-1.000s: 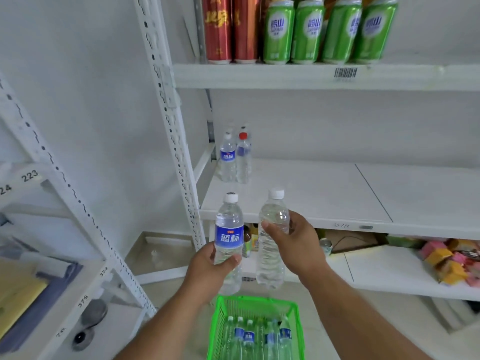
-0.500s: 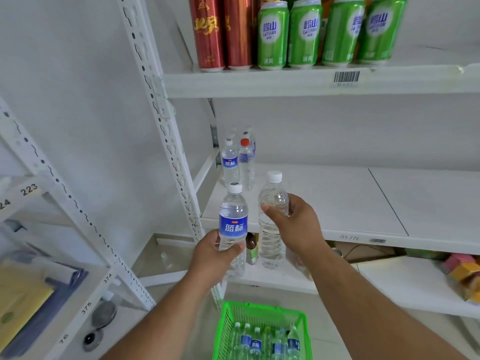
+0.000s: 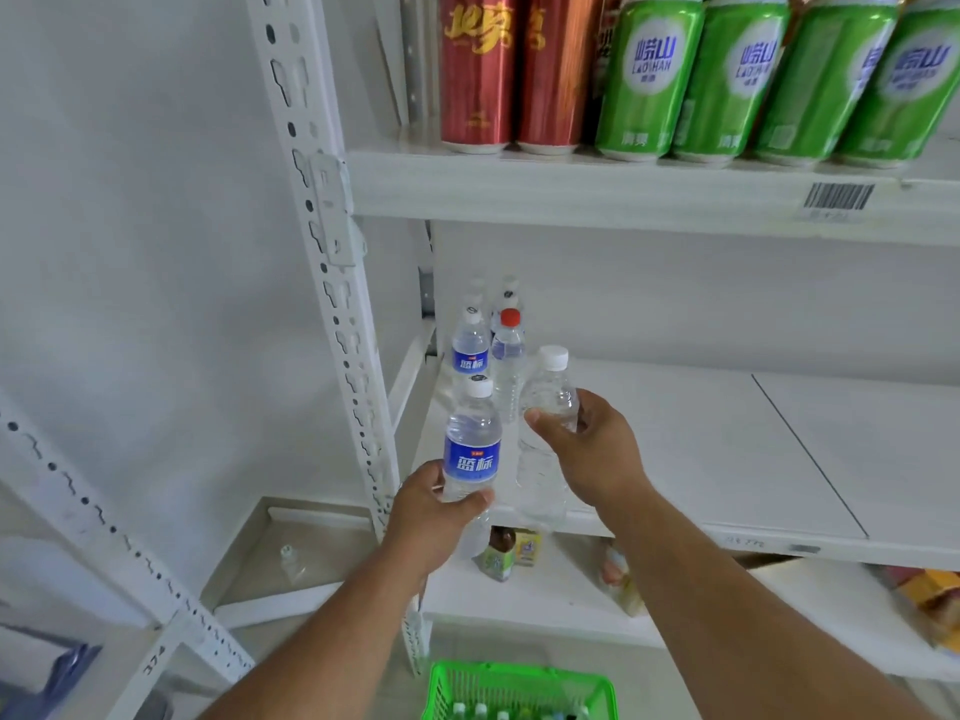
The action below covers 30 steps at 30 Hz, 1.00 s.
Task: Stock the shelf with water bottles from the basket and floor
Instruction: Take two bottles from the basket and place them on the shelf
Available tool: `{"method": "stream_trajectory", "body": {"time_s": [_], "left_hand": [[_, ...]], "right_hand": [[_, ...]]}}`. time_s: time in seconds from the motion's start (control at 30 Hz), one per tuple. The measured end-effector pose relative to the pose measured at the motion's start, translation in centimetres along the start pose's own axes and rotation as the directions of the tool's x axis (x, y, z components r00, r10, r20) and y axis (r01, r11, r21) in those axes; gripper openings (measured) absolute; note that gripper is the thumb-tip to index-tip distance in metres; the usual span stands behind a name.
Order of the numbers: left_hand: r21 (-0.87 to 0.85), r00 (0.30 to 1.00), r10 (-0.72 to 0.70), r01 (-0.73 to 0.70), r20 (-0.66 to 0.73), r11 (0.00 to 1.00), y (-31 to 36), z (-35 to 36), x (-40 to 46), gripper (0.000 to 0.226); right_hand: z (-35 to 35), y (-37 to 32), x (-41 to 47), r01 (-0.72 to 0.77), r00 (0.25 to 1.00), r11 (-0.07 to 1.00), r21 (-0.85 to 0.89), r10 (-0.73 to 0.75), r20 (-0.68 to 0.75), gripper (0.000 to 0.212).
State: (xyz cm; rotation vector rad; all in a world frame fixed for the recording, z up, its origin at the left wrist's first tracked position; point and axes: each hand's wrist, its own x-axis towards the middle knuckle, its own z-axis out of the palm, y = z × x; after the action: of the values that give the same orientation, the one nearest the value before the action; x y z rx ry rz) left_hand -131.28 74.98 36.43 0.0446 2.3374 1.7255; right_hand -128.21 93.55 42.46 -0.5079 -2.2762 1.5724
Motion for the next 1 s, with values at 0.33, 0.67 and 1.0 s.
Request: {"method": "stream_trajectory", "body": {"time_s": [0.33, 0.67, 1.0], "left_hand": [[0.035, 0.999, -0.010, 0.008, 0.041, 0.999, 0.6, 0.6, 7.8, 0.054], [0.147, 1.000, -0.018, 0.018, -0.006, 0.989, 0.2, 1.8, 13.6, 0.058], [0.017, 0.999, 0.011, -0.011, -0.030, 1.000, -0.9, 2.7, 16.8, 0.041]], "right_hand": [[2.3, 0.3, 6.7, -0.008, 0.999, 1.000, 0.009, 0.009, -0.038, 0.020], [4.5, 3.1, 12.2, -0.034, 0.999, 0.999, -0.020, 0.033, -0.021, 0.025], [6.0, 4.0, 14.7, -0.019, 1.000, 0.999, -0.046, 0.019, 0.004, 0.021]]}}
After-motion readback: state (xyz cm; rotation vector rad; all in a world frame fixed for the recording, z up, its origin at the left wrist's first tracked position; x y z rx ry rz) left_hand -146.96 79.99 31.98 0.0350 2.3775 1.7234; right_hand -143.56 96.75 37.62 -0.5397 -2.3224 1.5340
